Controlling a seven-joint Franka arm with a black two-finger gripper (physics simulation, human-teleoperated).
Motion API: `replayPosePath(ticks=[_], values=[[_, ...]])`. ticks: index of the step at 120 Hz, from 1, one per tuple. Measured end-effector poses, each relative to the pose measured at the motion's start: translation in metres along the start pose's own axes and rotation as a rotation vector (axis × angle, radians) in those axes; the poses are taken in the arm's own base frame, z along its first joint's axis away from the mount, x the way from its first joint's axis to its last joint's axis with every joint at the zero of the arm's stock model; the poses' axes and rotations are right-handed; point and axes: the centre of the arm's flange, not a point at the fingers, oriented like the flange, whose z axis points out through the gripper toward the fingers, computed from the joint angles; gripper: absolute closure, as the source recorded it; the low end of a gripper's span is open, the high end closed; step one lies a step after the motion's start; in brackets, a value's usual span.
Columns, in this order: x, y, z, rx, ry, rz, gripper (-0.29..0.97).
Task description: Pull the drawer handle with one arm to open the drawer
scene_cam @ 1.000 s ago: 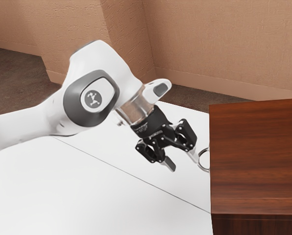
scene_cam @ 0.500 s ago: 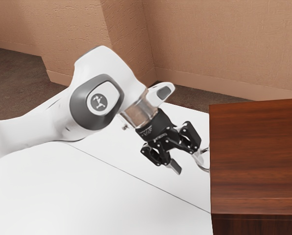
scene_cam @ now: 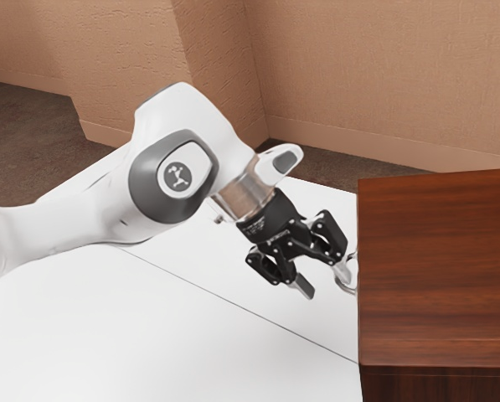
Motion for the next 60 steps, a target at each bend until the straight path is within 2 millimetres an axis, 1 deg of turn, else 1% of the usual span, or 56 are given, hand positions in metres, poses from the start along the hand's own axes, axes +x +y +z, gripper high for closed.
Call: replayPosePath(ticks=[16, 45, 60], values=[[0.0, -0.006, -0.003, -0.002, -0.007, -0.003, 0.27], [0.013, -0.033, -0.018, 0.005, -0.002, -0.044, 0.28], [0.015, -0.039, -0.02, 0.015, -0.007, -0.045, 0.28]])
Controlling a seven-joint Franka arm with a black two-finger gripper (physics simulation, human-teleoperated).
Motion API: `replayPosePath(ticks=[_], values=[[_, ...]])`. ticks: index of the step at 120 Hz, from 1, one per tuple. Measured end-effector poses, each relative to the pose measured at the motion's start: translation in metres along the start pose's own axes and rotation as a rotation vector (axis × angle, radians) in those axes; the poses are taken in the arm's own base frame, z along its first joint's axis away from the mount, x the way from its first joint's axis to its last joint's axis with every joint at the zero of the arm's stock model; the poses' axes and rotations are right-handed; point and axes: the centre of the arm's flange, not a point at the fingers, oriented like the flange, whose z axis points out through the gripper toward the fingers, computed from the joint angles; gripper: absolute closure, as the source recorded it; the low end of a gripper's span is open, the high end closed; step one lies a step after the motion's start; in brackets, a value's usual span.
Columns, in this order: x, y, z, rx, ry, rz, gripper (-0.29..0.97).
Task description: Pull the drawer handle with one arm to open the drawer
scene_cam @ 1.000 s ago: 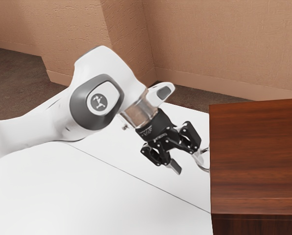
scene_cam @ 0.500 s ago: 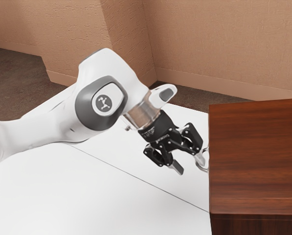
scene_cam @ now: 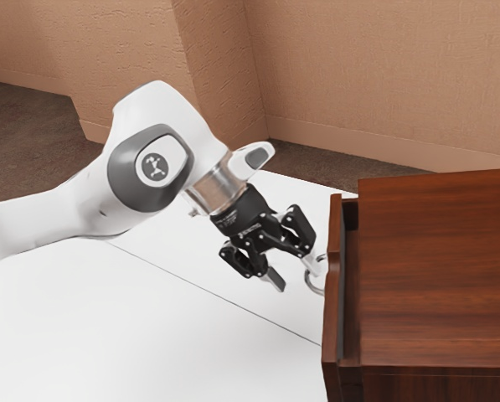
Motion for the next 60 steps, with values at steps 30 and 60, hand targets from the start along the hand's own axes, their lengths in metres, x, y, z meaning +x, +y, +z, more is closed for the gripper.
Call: replayPosePath(ticks=[30, 60], values=[[0.0, -0.011, -0.009, 0.037, -0.014, 0.012, 0.28], [-0.002, -0.027, -0.03, 0.066, -0.021, 0.014, 0.28]])
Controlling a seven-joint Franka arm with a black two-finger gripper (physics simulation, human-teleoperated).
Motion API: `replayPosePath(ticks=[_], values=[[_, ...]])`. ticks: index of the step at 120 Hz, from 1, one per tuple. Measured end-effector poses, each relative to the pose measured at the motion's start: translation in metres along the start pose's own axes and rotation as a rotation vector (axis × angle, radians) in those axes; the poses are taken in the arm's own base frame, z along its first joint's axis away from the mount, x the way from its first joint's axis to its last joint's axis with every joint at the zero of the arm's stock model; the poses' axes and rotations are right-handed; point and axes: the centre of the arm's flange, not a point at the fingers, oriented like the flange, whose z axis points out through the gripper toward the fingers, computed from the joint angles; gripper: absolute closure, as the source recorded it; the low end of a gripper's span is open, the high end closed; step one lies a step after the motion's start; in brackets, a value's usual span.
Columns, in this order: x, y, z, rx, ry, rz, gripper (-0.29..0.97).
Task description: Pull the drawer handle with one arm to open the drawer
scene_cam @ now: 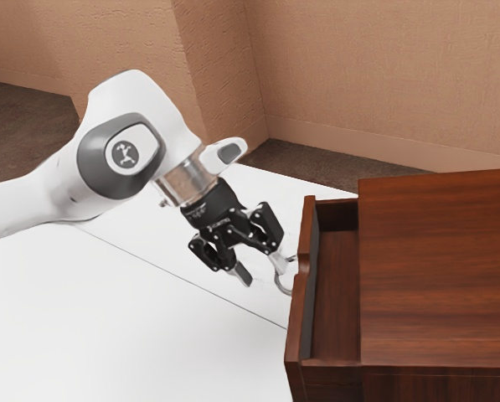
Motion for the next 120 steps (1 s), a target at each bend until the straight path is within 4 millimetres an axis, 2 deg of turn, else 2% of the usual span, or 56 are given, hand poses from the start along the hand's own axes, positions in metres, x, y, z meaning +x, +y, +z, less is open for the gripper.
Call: replayPosePath(ticks=[28, 76, 106, 120], values=[[0.0, -0.014, -0.006, 0.058, -0.015, 0.001, 0.28], [-0.005, -0.045, -0.032, 0.112, -0.037, -0.022, 0.28], [-0.003, -0.075, -0.05, 0.145, -0.048, -0.065, 0.28], [-0.005, -0.075, -0.055, 0.147, -0.048, -0.062, 0.24]])
